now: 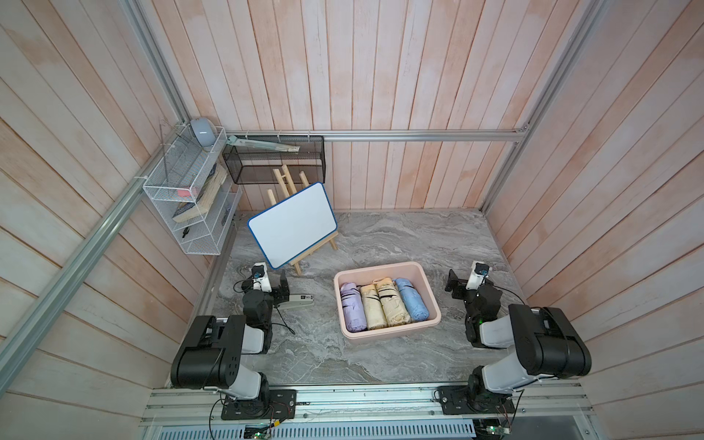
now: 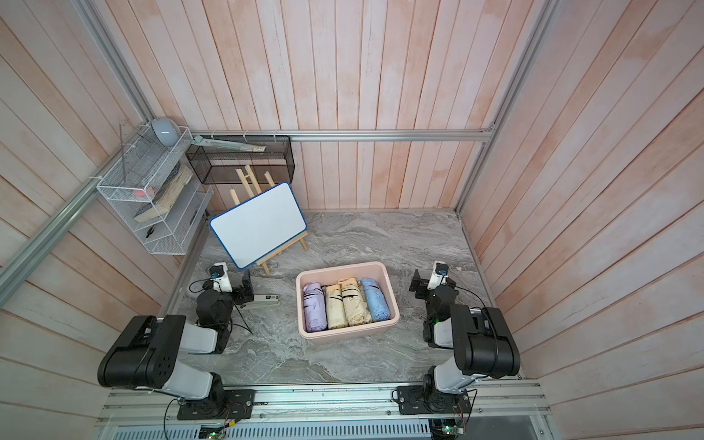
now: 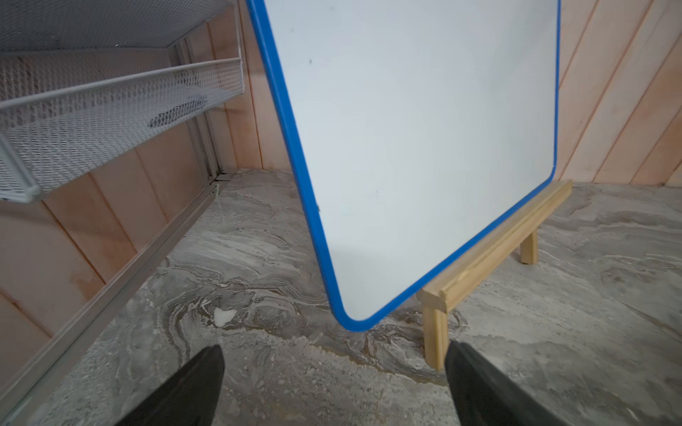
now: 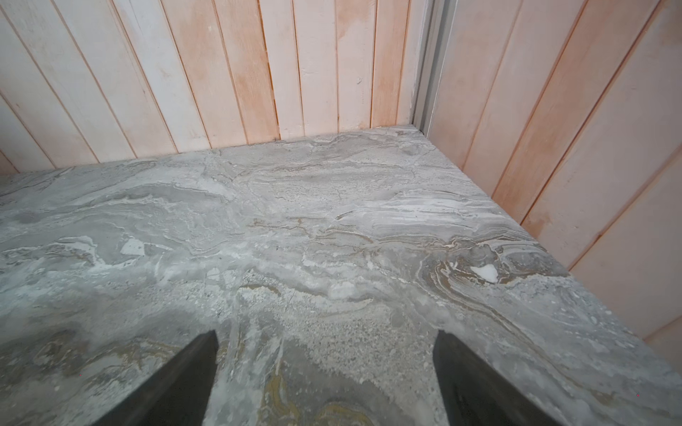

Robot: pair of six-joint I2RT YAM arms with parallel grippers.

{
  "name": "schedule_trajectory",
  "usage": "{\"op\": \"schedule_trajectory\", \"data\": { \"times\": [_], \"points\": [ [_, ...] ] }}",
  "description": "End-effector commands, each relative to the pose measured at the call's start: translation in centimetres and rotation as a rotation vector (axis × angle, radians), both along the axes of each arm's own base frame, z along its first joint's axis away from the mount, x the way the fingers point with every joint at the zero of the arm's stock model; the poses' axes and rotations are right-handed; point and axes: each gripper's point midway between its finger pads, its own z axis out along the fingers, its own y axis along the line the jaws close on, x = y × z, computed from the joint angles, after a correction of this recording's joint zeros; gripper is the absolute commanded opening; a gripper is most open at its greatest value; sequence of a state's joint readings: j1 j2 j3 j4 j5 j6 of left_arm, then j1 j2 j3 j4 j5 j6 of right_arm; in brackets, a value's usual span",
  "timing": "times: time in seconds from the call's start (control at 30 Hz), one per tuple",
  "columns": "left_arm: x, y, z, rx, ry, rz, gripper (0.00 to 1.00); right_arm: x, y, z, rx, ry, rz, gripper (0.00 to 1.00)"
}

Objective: Put the umbrella into the storage box
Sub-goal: Reset both arms

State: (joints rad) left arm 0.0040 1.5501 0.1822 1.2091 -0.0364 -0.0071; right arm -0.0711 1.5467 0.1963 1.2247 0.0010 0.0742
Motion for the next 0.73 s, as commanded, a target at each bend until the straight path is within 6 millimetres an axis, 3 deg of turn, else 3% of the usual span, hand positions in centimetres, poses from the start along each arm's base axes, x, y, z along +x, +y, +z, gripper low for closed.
{"op": "schedule_trajectory", "data": {
  "times": [0.0,0.17,0.7],
  "points": [
    [0.9,-0.6,2.3,0.004,-0.075,-0.044,1.0,0.6,0.1,2.8,-0.014,-0.112,0.014,0.98],
    [1.9,1.5,2.0,-0.02,-0.05,0.081,1.0,0.4,-0.1,3.0,-0.014,-0.13,-0.004,0.98],
    [1.9,1.4,2.0,-0.015,-0.052,0.076,0.99,0.9,0.9,2.8,-0.048,-0.113,0.033,0.98]
  ]
}}
